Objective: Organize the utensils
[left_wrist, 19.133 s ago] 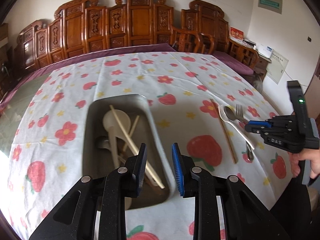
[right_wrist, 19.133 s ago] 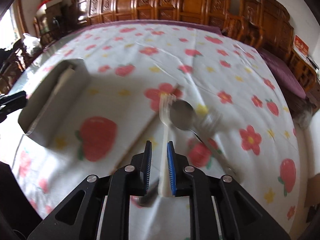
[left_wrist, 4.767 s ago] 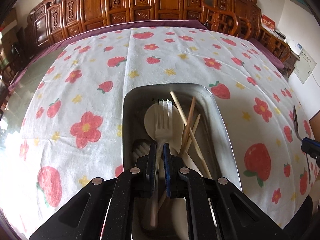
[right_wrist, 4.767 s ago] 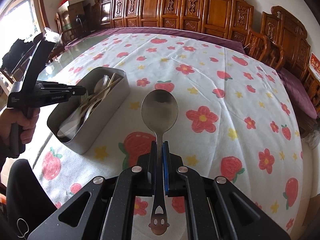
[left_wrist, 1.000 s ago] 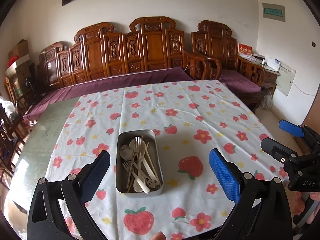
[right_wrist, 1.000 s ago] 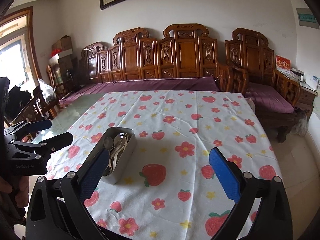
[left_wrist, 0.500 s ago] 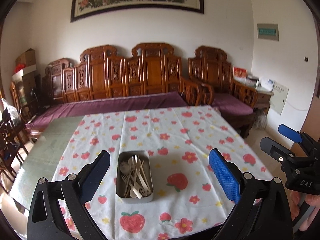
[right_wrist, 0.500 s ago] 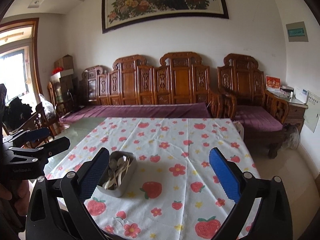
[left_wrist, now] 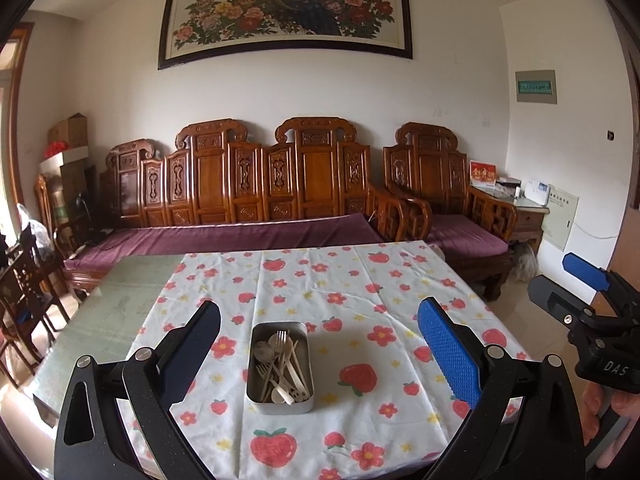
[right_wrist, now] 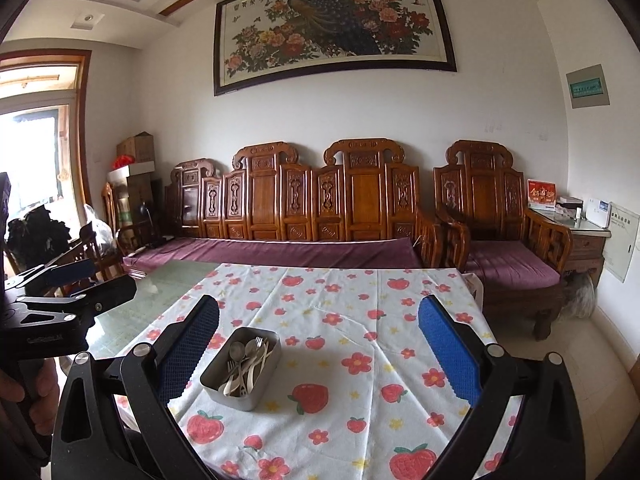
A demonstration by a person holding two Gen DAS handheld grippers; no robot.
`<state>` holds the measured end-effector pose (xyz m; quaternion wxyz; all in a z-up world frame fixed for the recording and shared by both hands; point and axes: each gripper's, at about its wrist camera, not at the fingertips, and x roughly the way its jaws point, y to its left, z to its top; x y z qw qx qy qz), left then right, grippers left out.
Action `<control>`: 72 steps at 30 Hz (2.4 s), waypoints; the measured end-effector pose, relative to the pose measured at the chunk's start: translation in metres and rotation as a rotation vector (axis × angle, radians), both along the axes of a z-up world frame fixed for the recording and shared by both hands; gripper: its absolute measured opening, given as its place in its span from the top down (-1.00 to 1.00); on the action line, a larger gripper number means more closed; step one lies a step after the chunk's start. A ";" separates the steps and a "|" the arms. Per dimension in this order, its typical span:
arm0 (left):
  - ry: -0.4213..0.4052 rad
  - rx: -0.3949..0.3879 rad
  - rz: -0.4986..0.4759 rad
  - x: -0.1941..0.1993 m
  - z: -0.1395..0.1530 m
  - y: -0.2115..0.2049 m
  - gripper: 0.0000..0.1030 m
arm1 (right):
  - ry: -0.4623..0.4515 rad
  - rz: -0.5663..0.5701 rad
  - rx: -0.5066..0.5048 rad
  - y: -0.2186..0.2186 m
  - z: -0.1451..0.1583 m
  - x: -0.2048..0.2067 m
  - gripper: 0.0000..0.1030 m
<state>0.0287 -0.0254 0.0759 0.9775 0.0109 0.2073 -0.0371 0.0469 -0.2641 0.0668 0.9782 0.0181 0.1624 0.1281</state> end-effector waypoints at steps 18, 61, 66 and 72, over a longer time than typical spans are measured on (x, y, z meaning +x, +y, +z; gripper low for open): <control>0.003 -0.022 -0.003 -0.002 -0.002 -0.003 -0.85 | 0.004 -0.008 -0.002 0.003 -0.005 0.002 -0.95; -0.005 -0.028 -0.008 -0.008 0.002 -0.005 -0.85 | 0.008 -0.007 -0.002 0.004 -0.007 0.004 -0.95; -0.003 -0.028 -0.006 -0.008 0.003 -0.005 -0.85 | 0.009 -0.007 -0.002 0.004 -0.007 0.004 -0.95; 0.000 -0.030 -0.004 -0.007 0.003 -0.004 -0.85 | 0.011 -0.008 -0.002 0.005 -0.007 0.004 -0.95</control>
